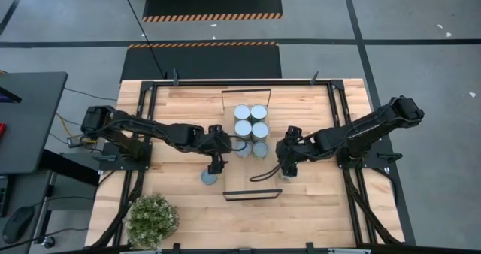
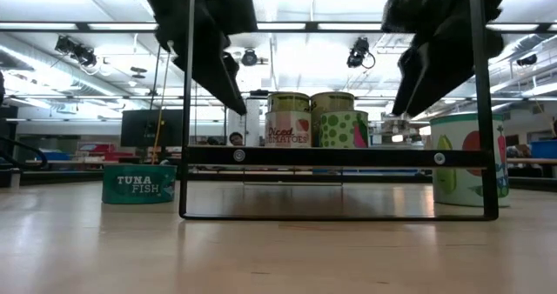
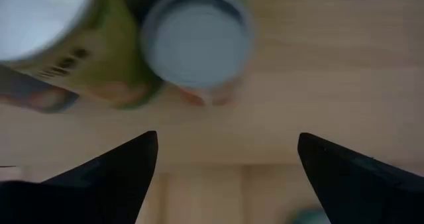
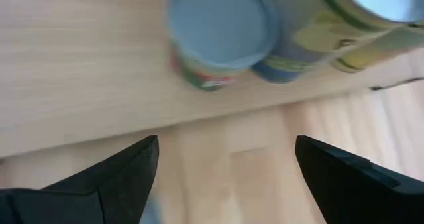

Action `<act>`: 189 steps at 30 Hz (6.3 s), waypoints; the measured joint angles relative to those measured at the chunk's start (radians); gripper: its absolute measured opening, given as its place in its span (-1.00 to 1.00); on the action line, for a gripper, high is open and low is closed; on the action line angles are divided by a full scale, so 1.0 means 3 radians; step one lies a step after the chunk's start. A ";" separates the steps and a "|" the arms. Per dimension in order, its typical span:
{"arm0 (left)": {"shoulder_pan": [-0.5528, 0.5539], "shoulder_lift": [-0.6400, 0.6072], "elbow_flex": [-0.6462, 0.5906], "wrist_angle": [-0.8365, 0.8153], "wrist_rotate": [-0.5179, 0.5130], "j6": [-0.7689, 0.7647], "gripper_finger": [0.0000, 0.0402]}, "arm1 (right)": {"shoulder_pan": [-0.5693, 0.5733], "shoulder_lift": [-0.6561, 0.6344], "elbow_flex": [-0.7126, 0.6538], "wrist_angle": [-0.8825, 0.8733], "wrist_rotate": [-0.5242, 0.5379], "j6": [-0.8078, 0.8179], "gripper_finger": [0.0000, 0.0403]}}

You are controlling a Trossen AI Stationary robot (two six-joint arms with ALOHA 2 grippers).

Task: Pick and place cans onto a shelf
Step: Put the canned mix vegetables on the shelf

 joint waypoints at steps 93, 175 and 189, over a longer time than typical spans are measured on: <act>-0.0455 -0.0091 -0.0027 -0.0565 0.0083 -0.0709 0.85 | 0.0460 0.0251 -0.0214 0.1553 0.0168 0.0072 0.52; -0.0455 -0.0088 -0.0027 -0.0480 0.0083 -0.0698 0.85 | -0.0015 0.0026 -0.0751 0.2590 -0.0972 -0.1427 0.73; -0.0455 -0.0088 -0.0027 -0.0482 0.0083 -0.0694 0.85 | -0.0006 0.0021 -0.0107 0.1499 -0.0786 -0.1522 0.73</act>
